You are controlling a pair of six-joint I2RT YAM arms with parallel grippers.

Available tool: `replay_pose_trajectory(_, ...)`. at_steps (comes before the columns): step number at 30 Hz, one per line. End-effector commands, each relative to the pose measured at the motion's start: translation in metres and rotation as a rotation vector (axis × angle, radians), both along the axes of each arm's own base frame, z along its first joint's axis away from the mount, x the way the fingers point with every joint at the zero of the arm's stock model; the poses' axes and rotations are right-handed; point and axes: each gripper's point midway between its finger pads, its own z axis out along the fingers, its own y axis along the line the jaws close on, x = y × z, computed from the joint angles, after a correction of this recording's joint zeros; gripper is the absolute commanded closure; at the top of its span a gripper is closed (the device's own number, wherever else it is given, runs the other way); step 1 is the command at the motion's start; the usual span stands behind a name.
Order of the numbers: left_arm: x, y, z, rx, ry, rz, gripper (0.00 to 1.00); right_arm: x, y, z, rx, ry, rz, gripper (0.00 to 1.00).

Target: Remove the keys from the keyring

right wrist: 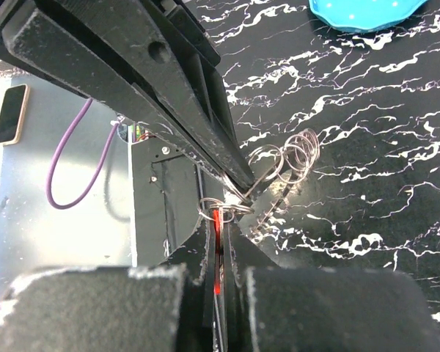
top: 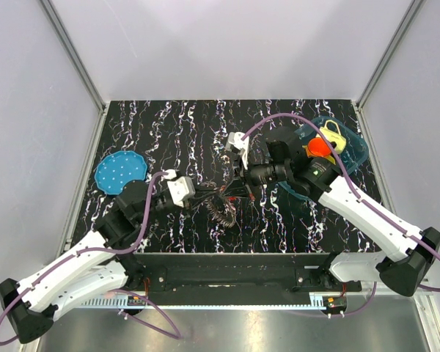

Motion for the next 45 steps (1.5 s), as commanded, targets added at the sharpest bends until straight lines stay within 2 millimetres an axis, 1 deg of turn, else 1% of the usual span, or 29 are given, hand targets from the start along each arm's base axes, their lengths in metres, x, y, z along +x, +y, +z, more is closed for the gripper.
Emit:
replay_pose_trajectory(1, 0.008, -0.002, 0.027, -0.083, 0.060, 0.053, 1.00, 0.005, -0.003, 0.017, 0.015, -0.137, 0.031, 1.00)
replay_pose_trajectory(4, 0.014, -0.004, 0.030, -0.097, 0.152, 0.087, 1.00, 0.013, -0.006, 0.008, -0.022, -0.166, 0.008, 1.00)
replay_pose_trajectory(5, 0.015, -0.007, 0.025, -0.091, 0.210, 0.096, 1.00, 0.014, -0.006, 0.010, -0.023, -0.178, 0.008, 1.00)
replay_pose_trajectory(6, 0.017, -0.007, 0.035, -0.111, 0.216, 0.105, 1.00, 0.014, -0.008, 0.010, -0.026, -0.187, 0.004, 1.00)
replay_pose_trajectory(8, 0.023, -0.003, 0.028, -0.101, 0.294, 0.164, 1.00, 0.013, -0.010, 0.016, -0.017, -0.222, 0.008, 1.00)
replay_pose_trajectory(10, 0.030, -0.001, 0.030, -0.115, 0.343, 0.216, 1.00, 0.013, -0.012, 0.018, -0.017, -0.246, 0.013, 1.00)
replay_pose_trajectory(12, 0.035, -0.001, 0.023, -0.101, 0.408, 0.261, 0.99, 0.013, -0.012, 0.021, -0.010, -0.266, 0.021, 1.00)
replay_pose_trajectory(13, 0.037, -0.001, 0.029, -0.121, 0.439, 0.277, 0.93, 0.013, -0.012, 0.021, -0.009, -0.279, 0.028, 1.00)
replay_pose_trajectory(15, 0.038, -0.004, 0.021, -0.092, 0.503, 0.290, 0.79, 0.014, -0.011, 0.019, -0.015, -0.281, 0.031, 1.00)
replay_pose_trajectory(16, 0.037, -0.006, 0.028, -0.105, 0.532, 0.289, 0.78, 0.015, -0.011, 0.018, -0.018, -0.277, 0.030, 1.00)
replay_pose_trajectory(17, 0.036, -0.006, 0.024, -0.088, 0.558, 0.293, 0.76, 0.015, -0.010, 0.016, -0.021, -0.272, 0.031, 1.00)
replay_pose_trajectory(18, 0.036, -0.007, 0.023, -0.083, 0.573, 0.293, 0.69, 0.016, -0.010, 0.015, -0.024, -0.269, 0.030, 1.00)
replay_pose_trajectory(20, 0.037, -0.004, 0.021, -0.074, 0.597, 0.319, 0.65, 0.015, -0.010, 0.013, -0.025, -0.263, 0.030, 1.00)
replay_pose_trajectory(24, 0.042, 0.011, 0.019, -0.061, 0.543, 0.386, 0.64, 0.015, -0.012, 0.015, -0.026, -0.250, 0.006, 1.00)
replay_pose_trajectory(26, 0.039, 0.016, 0.021, -0.025, 0.449, 0.358, 0.63, 0.018, -0.012, 0.016, -0.028, -0.235, -0.016, 1.00)
replay_pose_trajectory(28, 0.025, 0.012, 0.027, 0.014, 0.313, 0.234, 0.59, 0.013, -0.012, 0.017, -0.023, -0.220, 0.005, 1.00)
replay_pose_trajectory(29, 0.013, 0.013, 0.027, 0.011, 0.259, 0.171, 0.57, 0.003, -0.011, 0.017, -0.006, -0.211, 0.058, 1.00)
replay_pose_trajectory(30, -0.004, 0.007, 0.029, 0.024, 0.173, 0.049, 0.56, -0.001, -0.012, 0.017, 0.004, -0.239, 0.092, 1.00)
replay_pose_trajectory(32, -0.023, 0.006, 0.046, -0.018, 0.046, -0.063, 0.54, -0.016, -0.015, 0.016, 0.031, -0.257, 0.173, 1.00)
replay_pose_trajectory(33, -0.030, 0.005, 0.049, -0.012, 0.003, -0.113, 0.53, -0.021, -0.016, 0.014, 0.040, -0.307, 0.226, 1.00)
replay_pose_trajectory(34, -0.032, 0.005, 0.050, -0.005, -0.012, -0.122, 0.53, -0.030, -0.018, 0.019, 0.072, -0.336, 0.274, 1.00)
replay_pose_trajectory(35, -0.033, 0.005, 0.051, 0.005, -0.028, -0.131, 0.53, -0.034, -0.020, 0.020, 0.079, -0.363, 0.300, 1.00)
replay_pose_trajectory(36, -0.034, 0.004, 0.058, 0.019, -0.062, -0.153, 0.53, -0.034, -0.021, 0.021, 0.086, -0.425, 0.324, 1.00)
replay_pose_trajectory(38, -0.035, 0.001, 0.053, 0.062, -0.049, -0.180, 0.52, -0.035, -0.025, 0.021, 0.080, -0.496, 0.360, 1.00)
replay_pose_trajectory(39, -0.032, -0.004, 0.047, 0.087, -0.035, -0.197, 0.52, -0.031, -0.025, 0.021, 0.075, -0.555, 0.373, 1.00)
replay_pose_trajectory(41, -0.031, -0.008, 0.052, 0.090, -0.030, -0.217, 0.52, -0.027, -0.027, 0.013, 0.037, -0.582, 0.388, 1.00)
replay_pose_trajectory(42, -0.032, -0.012, 0.050, 0.094, -0.014, -0.251, 0.52, -0.024, -0.027, 0.016, 0.034, -0.648, 0.414, 1.00)
replay_pose_trajectory(43, -0.032, -0.013, 0.053, 0.088, -0.013, -0.266, 0.52, -0.023, -0.028, 0.008, 0.008, -0.639, 0.428, 1.00)
replay_pose_trajectory(45, -0.031, -0.015, 0.053, 0.077, 0.008, -0.291, 0.52, -0.018, -0.027, 0.009, 0.004, -0.720, 0.458, 1.00)
